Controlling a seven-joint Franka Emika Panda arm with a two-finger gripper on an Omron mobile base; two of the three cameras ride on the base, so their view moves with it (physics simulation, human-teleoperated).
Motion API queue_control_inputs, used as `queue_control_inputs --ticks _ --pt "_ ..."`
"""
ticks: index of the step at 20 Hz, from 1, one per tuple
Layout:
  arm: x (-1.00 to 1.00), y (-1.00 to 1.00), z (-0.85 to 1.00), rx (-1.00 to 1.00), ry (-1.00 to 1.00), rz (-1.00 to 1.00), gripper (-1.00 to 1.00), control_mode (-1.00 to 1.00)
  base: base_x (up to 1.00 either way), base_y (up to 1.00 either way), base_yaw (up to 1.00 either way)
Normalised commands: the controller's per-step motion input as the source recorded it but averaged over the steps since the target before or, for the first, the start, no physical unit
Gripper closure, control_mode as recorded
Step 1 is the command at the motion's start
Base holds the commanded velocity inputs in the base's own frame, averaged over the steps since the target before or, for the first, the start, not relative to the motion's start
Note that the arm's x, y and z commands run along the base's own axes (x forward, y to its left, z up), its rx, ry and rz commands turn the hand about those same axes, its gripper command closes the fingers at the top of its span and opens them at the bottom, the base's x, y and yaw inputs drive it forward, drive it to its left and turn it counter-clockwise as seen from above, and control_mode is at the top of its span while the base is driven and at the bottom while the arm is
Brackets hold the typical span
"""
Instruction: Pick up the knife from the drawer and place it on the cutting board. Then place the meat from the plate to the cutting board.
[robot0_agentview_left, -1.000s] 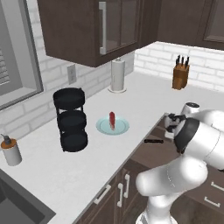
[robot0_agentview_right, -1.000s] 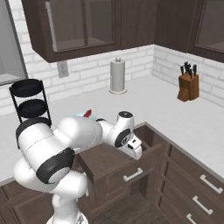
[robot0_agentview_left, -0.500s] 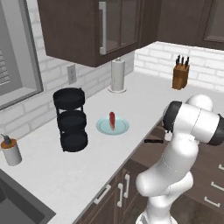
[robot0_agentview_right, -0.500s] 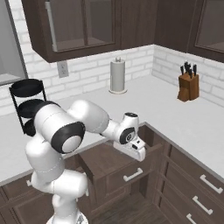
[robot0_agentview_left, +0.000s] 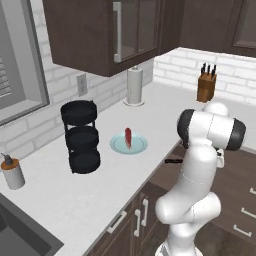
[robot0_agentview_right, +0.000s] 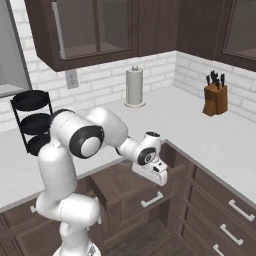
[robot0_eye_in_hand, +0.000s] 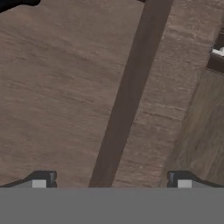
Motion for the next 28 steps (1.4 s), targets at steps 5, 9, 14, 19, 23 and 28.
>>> queue_control_inputs --ticks 5,9,14,19,23,28 --pt "0.0 0.0 -0.39 0.0 0.06 0.0 -1.0 -1.0 0.0 0.0 0.0" --pt "-0.27 -0.16 -0.31 0.0 0.09 0.0 -1.0 -1.0 0.0 0.0 0.0" --pt "-0.93 -0.55 -0.07 0.02 0.05 0.0 -1.0 -1.0 0.0 0.0 0.0" --pt "-1.0 -0.81 -0.16 0.02 0.05 0.0 -1.0 -1.0 0.0 0.0 0.0" --pt "-1.0 -0.83 -0.04 0.06 0.03 0.0 -1.0 -1.0 0.0 0.0 0.0" --pt "-0.89 -0.38 0.51 0.12 -0.09 0.0 -1.0 -1.0 0.0 0.0 0.0"
